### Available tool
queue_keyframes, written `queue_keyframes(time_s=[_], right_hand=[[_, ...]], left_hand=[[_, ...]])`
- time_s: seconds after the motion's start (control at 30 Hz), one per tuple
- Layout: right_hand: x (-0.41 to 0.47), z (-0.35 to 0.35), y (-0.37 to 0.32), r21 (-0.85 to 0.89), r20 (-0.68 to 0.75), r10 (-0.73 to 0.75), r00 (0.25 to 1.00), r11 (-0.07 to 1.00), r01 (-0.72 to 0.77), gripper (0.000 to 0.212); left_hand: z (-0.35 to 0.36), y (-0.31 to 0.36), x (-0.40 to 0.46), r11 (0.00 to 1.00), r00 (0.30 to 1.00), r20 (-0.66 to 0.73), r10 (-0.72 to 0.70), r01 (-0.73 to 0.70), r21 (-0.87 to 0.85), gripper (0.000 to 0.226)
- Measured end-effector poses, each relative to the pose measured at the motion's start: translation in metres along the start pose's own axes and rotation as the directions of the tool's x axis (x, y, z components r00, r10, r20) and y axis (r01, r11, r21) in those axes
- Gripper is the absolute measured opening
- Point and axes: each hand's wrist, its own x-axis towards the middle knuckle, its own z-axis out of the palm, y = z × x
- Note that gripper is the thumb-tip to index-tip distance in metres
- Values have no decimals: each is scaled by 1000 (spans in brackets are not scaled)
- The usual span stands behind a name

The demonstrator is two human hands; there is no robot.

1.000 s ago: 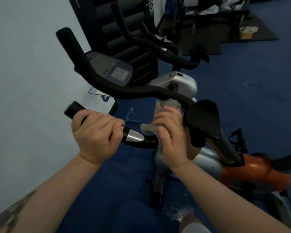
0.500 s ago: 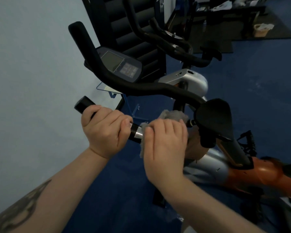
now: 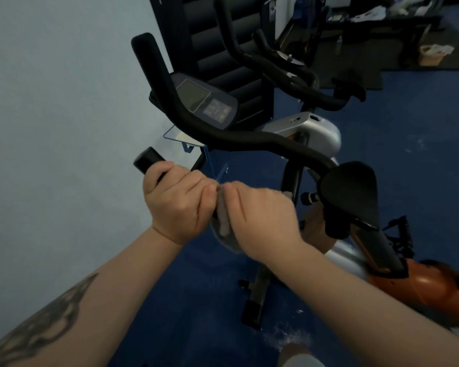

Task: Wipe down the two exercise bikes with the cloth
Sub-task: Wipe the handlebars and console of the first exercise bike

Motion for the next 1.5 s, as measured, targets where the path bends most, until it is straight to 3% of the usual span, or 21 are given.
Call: queue_keyframes(time_s=[0.03,0.1,0.2,0.37,0.43,0.5,0.63,0.77,0.87,0.93,1.03,1.1,1.17,1.27,1.3,1.4,1.5], right_hand=[[-12,3,7,51,-68,-16,998,998,19,11],[-36,14,25,185,-245,-23,969,980,70,22],[-47,17,27,242,-283,58,957,970,12,32],[-6,11,-8,-6,-327,57,943,998,-62,31],[-12,15,6,-4,-311,-17,950,1000,17,27],[-29,20,26,117,-290,-80,954,986,118,28],[-51,18,28,253,-274,57,960,967,15,33],[-10,9,-7,24,-255,85,963,996,-82,20],[-7,9,1,-67,-156,-9,988,998,-2,17],[-28,11,20,17,-110,-100,989,995,102,25],[-48,1,32,223,-95,-30,995,973,50,37],[-35,-2,23,86,-70,-31,997,996,37,29],[-11,-3,8,-120,50,-34,998,992,40,24],[6,-1,9,-114,118,-71,991,990,85,26],[0,0,13,-68,114,-101,988,992,109,26],[-35,7,26,211,-133,-49,990,975,77,30],[-61,10,25,231,-152,49,987,973,-12,41]], left_hand=[[-1,0,-1,1000,1000,5,-3,3,5,49],[0,1,-1,1000,1000,3,-7,7,9,48],[1,1,0,1000,1000,-7,-7,7,7,49],[1,-2,0,1000,1000,-18,9,-9,21,50],[1,-1,-1,1000,1000,-5,4,-4,25,49],[0,0,-2,1000,1000,14,-6,5,25,48],[-1,1,-1,1000,1000,10,-23,23,10,50],[1,0,1,1000,1000,-6,-7,7,6,50],[0,0,1,1000,1000,3,-1,1,14,49],[-2,1,0,1000,1000,16,0,0,18,47],[-2,2,0,1000,1000,14,-9,9,4,48],[-1,1,1,1000,1000,3,-9,9,19,48],[-1,0,1,1000,1000,1,-3,3,21,48],[0,1,1,1000,1000,2,-10,10,16,49],[-1,2,1,1000,1000,5,-14,14,19,49],[-2,2,0,1000,1000,18,-18,17,19,48],[-2,4,1,1000,1000,14,-26,26,9,48]])
